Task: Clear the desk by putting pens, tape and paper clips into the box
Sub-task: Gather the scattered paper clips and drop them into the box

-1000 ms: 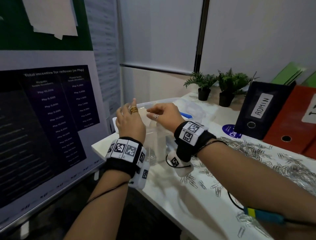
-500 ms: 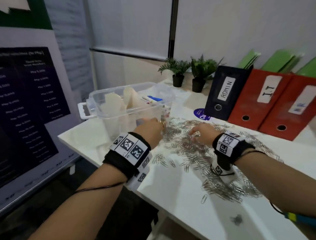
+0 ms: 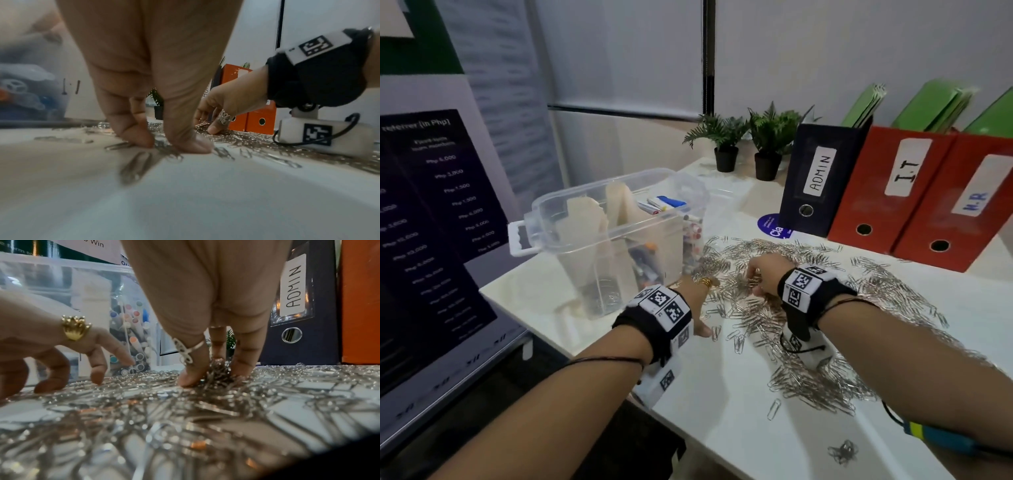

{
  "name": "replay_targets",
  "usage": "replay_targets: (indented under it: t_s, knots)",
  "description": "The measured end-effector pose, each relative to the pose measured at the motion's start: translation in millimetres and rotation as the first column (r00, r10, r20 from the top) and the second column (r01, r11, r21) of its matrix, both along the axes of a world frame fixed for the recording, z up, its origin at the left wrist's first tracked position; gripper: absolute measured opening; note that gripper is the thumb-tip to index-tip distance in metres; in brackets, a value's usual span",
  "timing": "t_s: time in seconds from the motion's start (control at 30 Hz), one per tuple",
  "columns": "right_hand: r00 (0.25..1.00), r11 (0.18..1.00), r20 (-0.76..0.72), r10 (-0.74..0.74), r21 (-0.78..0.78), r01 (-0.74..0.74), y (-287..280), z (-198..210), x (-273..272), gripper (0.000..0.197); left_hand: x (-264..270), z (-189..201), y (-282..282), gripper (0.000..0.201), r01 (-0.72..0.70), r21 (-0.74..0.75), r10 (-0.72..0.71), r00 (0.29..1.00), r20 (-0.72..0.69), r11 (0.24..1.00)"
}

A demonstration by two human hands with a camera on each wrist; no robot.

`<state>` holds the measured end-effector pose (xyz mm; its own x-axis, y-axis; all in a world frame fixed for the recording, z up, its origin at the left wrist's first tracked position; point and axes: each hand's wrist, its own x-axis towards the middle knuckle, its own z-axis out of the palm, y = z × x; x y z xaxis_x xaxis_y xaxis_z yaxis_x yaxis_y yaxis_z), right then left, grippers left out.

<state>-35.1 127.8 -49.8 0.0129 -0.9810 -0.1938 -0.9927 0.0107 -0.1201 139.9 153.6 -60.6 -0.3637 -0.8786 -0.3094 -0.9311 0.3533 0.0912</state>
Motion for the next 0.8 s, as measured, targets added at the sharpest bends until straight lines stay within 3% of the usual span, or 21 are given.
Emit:
replay_targets:
  t_s: [0.17, 0.4, 0.53, 0.8]
  knots:
    - [0.997, 1.000, -0.079, 0.011, 0.004, -0.011, -4.5, 4.4, 0.9, 0.030, -13.4, 0.1, -12.4, 0.081, 0.043, -0.040, -0.045, 0.998, -0.047, 0.998]
    - [0.997, 0.998, -0.078, 0.025, -0.051, -0.029, -1.8, 5.7, -0.1, 0.029, -52.4, 0.9, -20.7, 0.064, -0.020, -0.141, 0.037, 0.993, 0.116, 0.990]
    - [0.997, 0.994, -0.068, 0.035, -0.102, -0.042, 0.1, 9.7, 0.9, 0.029, -65.5, 3.3, -32.9, 0.036, 0.009, -0.098, -0.002, 0.997, 0.074, 0.995]
    - [0.990, 0.970, -0.140, 0.021, -0.236, -0.054, 8.1, 14.6, 3.4, 0.012, -60.9, 6.9, -42.3, 0.026, -0.026, -0.183, 0.034, 0.998, 0.044, 0.983]
